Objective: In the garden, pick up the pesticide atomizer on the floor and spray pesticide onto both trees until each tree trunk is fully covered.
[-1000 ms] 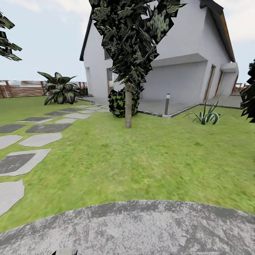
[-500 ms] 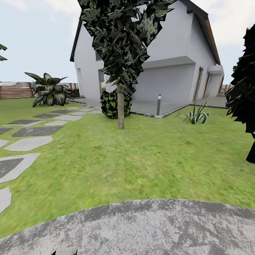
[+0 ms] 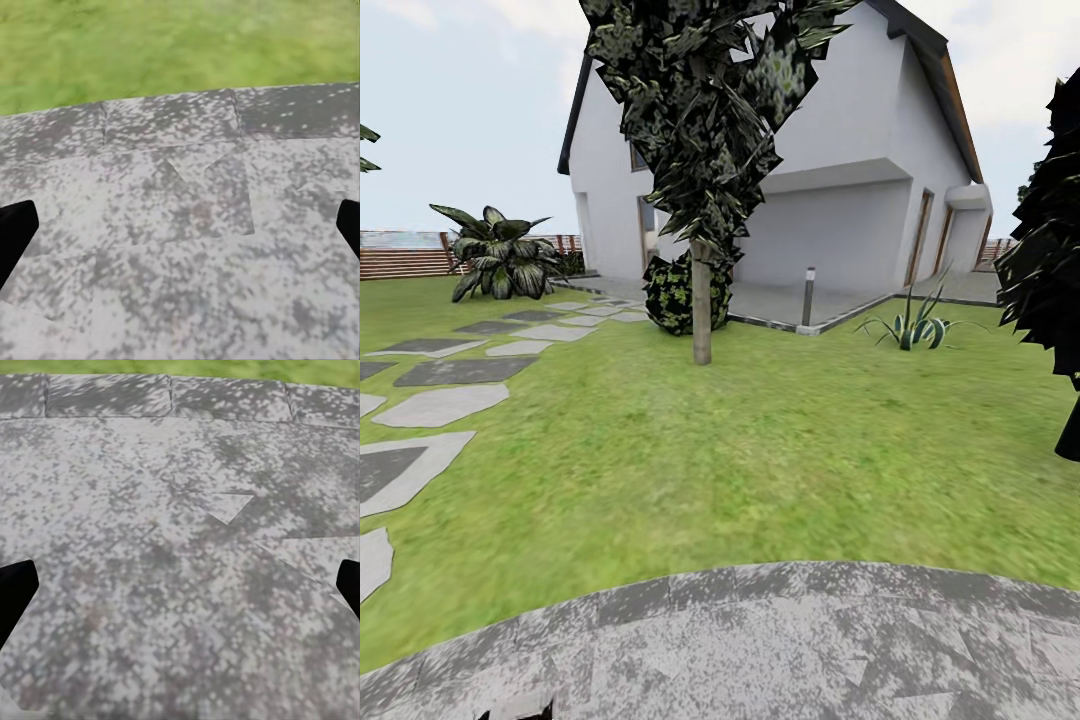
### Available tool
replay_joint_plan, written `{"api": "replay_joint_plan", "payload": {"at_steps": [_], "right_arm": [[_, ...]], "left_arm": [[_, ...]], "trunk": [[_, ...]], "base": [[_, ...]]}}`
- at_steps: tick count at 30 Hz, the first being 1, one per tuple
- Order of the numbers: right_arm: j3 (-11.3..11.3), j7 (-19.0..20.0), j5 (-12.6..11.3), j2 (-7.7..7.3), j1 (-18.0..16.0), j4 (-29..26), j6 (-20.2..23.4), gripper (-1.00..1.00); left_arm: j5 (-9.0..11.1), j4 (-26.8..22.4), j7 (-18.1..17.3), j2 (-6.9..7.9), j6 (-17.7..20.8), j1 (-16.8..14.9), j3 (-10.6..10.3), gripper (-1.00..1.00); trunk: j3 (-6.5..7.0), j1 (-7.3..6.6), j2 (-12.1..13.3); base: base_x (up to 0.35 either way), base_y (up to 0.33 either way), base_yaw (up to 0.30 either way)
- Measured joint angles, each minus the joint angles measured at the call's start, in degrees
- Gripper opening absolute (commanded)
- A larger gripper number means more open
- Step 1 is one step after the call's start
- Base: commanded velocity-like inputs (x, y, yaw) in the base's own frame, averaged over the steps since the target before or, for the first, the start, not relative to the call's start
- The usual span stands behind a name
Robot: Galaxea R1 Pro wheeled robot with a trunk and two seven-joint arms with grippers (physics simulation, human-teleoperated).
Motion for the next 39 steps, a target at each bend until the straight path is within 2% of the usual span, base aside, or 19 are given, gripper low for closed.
{"api": "replay_joint_plan", "payload": {"at_steps": [16,21,25,31,34,39], "right_arm": [[-0.13,-0.07,-0.05,-0.05,0.0,-0.27,0.0,1.0],[-0.22,-0.08,-0.09,-0.11,-0.62,-3.92,0.05,1.0],[-0.29,-0.08,-0.08,-0.1,-2.99,-7.32,0.11,1.0],[-0.35,-0.08,-0.03,-0.09,-11.54,-8.95,0.54,1.0],[-0.37,0.02,-0.04,-0.11,-13.54,-9.02,0.5,1.0],[0.01,0.29,0.01,-0.08,-14.4,-9.19,0.43,1.0]], "left_arm": [[-0.34,-0.05,-0.01,-0.01,-2.01,-0.1,-0.1,1.0],[-0.45,-0.4,0.02,-0.13,-1.49,-1.11,-0.23,1.0],[-0.27,-0.7,0.05,0.15,-1.22,-3.2,-0.01,1.0],[-0.09,-0.59,0.09,1.0,-1.24,-4.91,0.26,1.0],[-0.11,-0.75,0.07,1.29,-1.49,-5.09,0.28,1.0],[-0.02,-0.87,0.08,1.45,-1.46,-5.31,0.29,1.0]], "trunk": [[0.0,0.0,0.0],[0.01,0.0,0.0],[0.01,0.0,0.0],[0.01,0.0,0.0],[0.0,0.0,0.0],[0.0,0.01,0.0]], "base": [[0.0,0.0,0.0],[0.0,0.0,0.0],[0.0,0.0,0.0],[0.0,0.0,0.0],[-0.002,0.035,0.0],[-0.066,0.233,0.0]]}}
